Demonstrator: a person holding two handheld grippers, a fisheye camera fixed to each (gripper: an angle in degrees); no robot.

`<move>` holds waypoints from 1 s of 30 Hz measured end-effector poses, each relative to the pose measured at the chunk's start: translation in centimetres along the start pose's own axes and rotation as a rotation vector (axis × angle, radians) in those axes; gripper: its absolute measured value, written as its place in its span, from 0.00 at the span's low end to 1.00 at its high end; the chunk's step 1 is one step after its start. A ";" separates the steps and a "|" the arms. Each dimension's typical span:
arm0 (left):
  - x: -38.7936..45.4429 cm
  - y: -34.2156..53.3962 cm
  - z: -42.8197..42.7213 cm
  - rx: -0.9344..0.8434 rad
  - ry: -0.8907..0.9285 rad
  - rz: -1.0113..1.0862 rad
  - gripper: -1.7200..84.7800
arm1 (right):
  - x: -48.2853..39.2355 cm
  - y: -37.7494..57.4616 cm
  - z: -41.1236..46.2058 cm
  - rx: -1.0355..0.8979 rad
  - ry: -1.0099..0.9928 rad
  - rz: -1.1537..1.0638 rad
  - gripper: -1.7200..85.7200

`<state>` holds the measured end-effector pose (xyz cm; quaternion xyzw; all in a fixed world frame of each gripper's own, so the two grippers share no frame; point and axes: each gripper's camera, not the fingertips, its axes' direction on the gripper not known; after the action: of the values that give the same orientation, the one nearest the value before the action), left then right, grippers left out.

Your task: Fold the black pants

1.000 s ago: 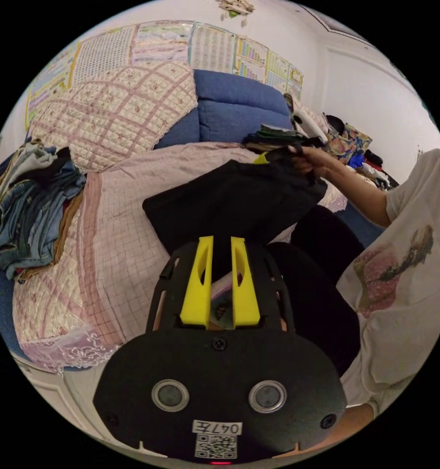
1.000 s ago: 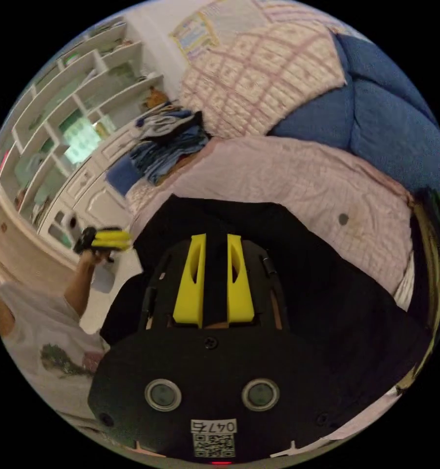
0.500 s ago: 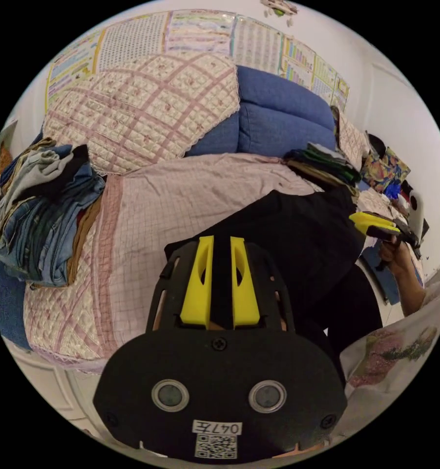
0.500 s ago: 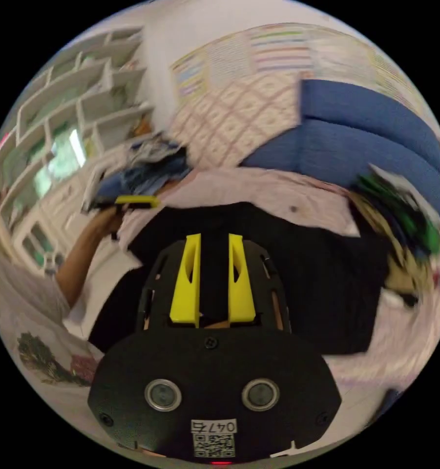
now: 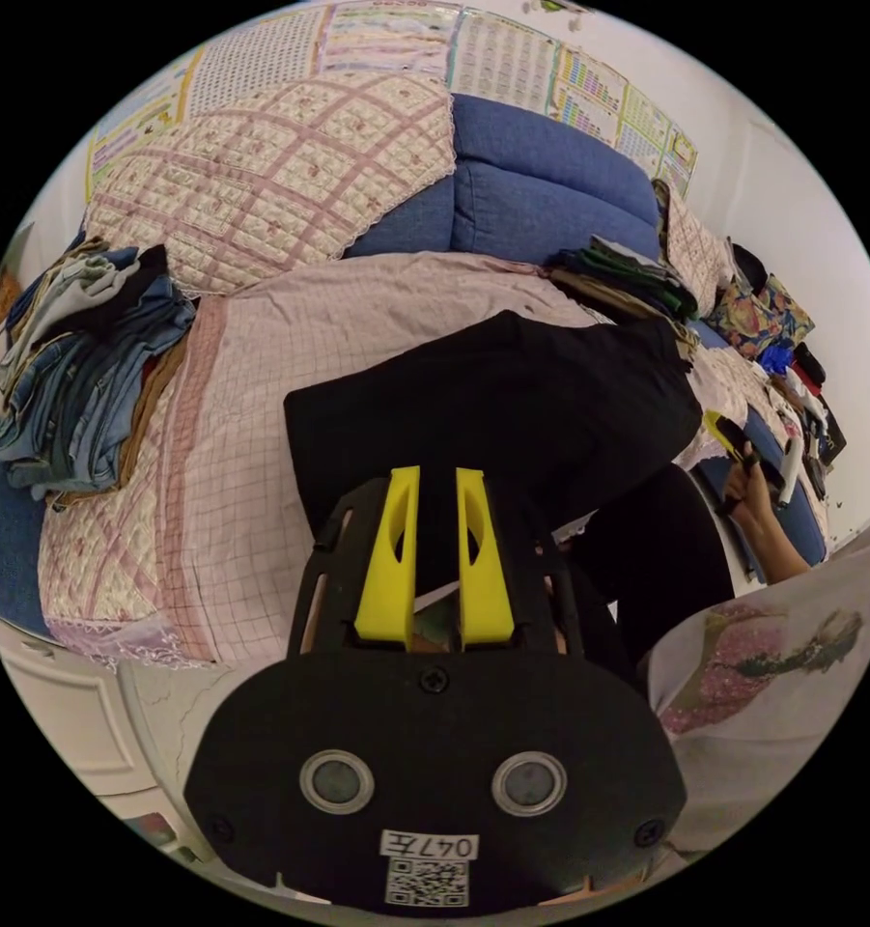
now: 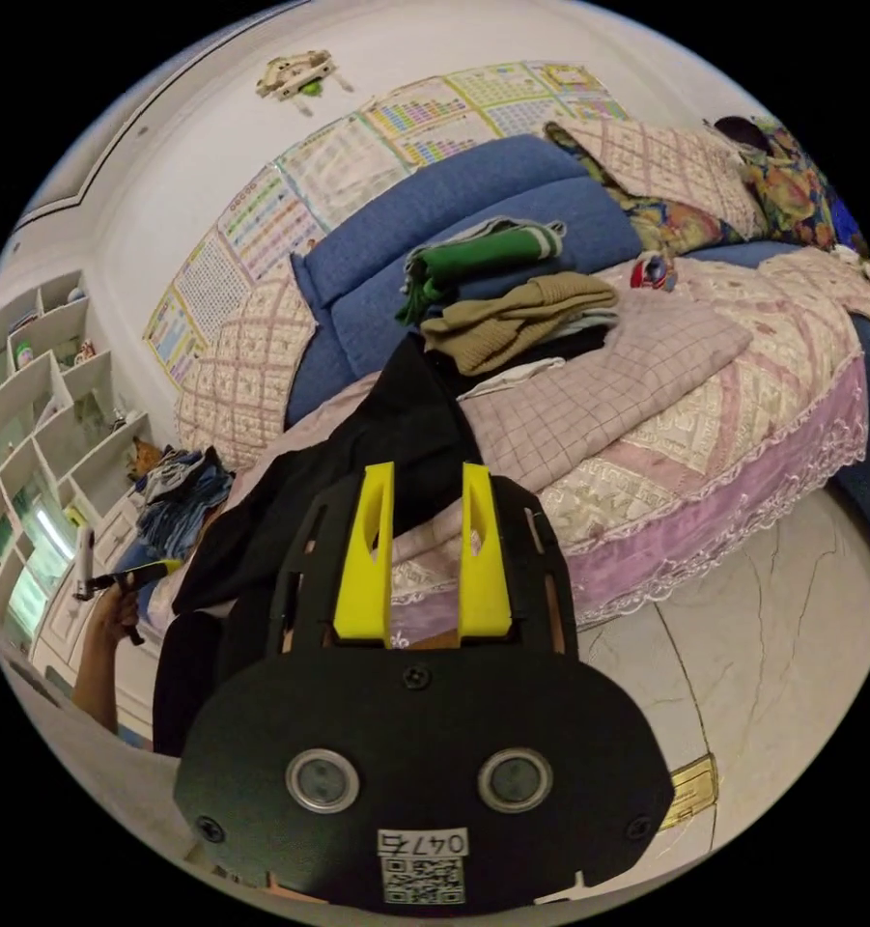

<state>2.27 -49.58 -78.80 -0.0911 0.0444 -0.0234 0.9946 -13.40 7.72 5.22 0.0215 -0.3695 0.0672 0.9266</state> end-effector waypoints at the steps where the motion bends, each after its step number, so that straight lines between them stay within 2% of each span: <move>1: 0.0 -0.1 -0.2 -0.001 0.004 -0.002 0.09 | 0.0 0.2 -0.2 0.010 0.011 -0.007 0.10; 5: -0.2 -0.7 -1.3 -0.016 0.029 -0.011 0.09 | 1.5 0.3 2.6 -0.149 -0.044 0.021 0.11; 8: 0.0 -1.3 -2.4 -0.020 0.035 -0.014 0.10 | 1.7 0.4 3.0 -0.145 -0.083 0.066 0.10; 12: 0.4 -2.3 -4.1 -0.036 0.024 0.005 0.10 | -1.8 -0.4 3.6 -0.205 0.004 -0.009 0.06; 16: 0.2 -3.3 -5.7 -0.045 0.014 0.010 0.10 | -3.9 -1.3 3.8 -0.198 0.065 -0.016 0.04; 22: -0.9 -3.8 -9.0 -0.052 -0.004 0.004 0.10 | -9.1 -4.0 3.1 -0.099 0.145 -0.138 0.02; 26: -3.0 -2.5 -12.0 -0.024 -0.010 -0.042 0.10 | -13.3 -9.9 2.3 -0.016 -0.047 -0.122 0.01; 30: -6.6 0.0 -16.0 0.058 -0.012 -0.134 0.10 | -22.7 -17.0 4.6 -0.025 -0.279 -0.273 0.01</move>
<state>-5.75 -52.05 -93.91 -0.0651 0.0315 -0.0907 0.9933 -30.46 -12.00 -6.85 0.0688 -0.4886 -0.0675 0.8672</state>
